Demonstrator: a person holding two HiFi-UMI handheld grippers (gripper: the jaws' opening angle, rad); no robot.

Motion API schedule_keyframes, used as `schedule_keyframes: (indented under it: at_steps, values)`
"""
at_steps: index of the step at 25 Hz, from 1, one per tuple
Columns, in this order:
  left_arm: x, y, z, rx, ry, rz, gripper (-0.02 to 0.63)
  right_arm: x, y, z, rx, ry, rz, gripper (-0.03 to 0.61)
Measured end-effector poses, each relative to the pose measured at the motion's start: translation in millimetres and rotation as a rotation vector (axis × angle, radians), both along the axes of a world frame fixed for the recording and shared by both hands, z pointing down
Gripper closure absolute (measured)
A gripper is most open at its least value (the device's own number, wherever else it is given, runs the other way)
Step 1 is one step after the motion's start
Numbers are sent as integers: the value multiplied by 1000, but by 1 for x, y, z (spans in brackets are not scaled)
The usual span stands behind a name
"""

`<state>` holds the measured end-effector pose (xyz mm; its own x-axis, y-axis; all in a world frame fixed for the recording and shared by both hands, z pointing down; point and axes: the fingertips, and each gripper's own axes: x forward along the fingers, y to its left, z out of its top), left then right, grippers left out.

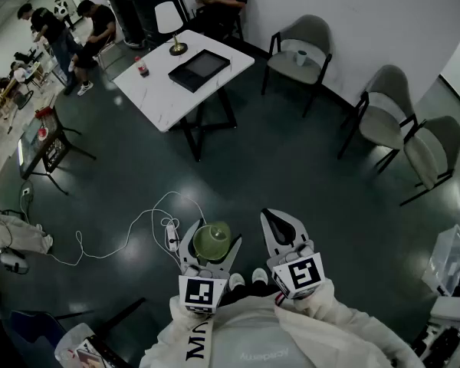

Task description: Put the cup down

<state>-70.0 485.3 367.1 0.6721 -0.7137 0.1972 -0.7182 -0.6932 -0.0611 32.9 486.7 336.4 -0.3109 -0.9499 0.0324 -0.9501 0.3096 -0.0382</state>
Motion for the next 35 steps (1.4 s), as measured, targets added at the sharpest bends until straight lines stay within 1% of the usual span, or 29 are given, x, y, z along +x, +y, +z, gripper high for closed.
schedule_keyframes:
  at_steps: [5, 10, 17, 24, 31, 35]
  values:
    - [1, 12, 0, -18, -4, 9, 218, -14, 9, 0, -4, 7, -36, 572]
    - [7, 10, -5, -9, -3, 17, 218, -16, 5, -4, 5, -1, -52, 572]
    - [22, 10, -10, -2, 0, 29, 218, -4, 5, -16, 35, -2, -57, 572]
    - [44, 14, -14, 9, 6, 30, 218, 20, 11, -20, 52, -11, -47, 572]
    - [49, 17, 0, -5, -4, 27, 218, 35, 12, -17, 54, -17, -34, 572]
    - [50, 5, -5, 3, 13, 27, 218, 35, 3, -16, 55, -13, -30, 572]
